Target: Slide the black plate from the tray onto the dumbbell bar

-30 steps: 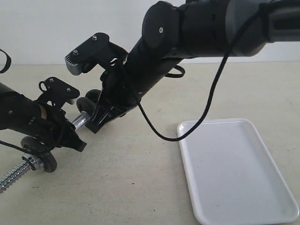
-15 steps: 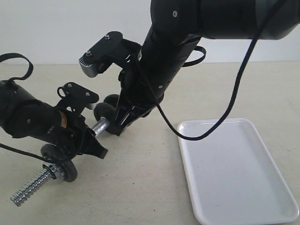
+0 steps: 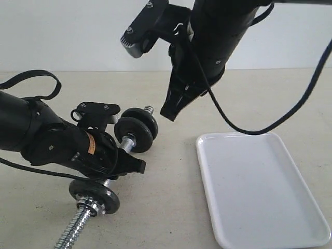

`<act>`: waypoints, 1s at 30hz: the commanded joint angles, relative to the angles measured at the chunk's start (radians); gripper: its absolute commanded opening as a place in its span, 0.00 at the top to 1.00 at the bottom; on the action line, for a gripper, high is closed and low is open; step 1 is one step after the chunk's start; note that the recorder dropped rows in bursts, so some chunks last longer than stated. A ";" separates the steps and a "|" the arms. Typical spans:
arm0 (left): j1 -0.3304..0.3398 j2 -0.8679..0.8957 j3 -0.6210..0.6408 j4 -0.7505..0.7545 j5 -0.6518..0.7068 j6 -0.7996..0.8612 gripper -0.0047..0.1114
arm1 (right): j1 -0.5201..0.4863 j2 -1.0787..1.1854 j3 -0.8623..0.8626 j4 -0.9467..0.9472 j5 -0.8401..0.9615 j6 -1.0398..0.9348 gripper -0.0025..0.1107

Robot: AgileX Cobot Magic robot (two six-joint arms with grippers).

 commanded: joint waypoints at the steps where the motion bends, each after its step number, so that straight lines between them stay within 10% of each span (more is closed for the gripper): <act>1: -0.062 -0.042 -0.031 0.002 -0.114 -0.093 0.92 | -0.003 -0.059 -0.001 -0.018 0.023 0.015 0.98; 30: -0.127 -0.037 -0.031 -0.067 -0.283 -0.390 0.92 | -0.003 -0.245 -0.001 -0.044 0.112 0.029 0.98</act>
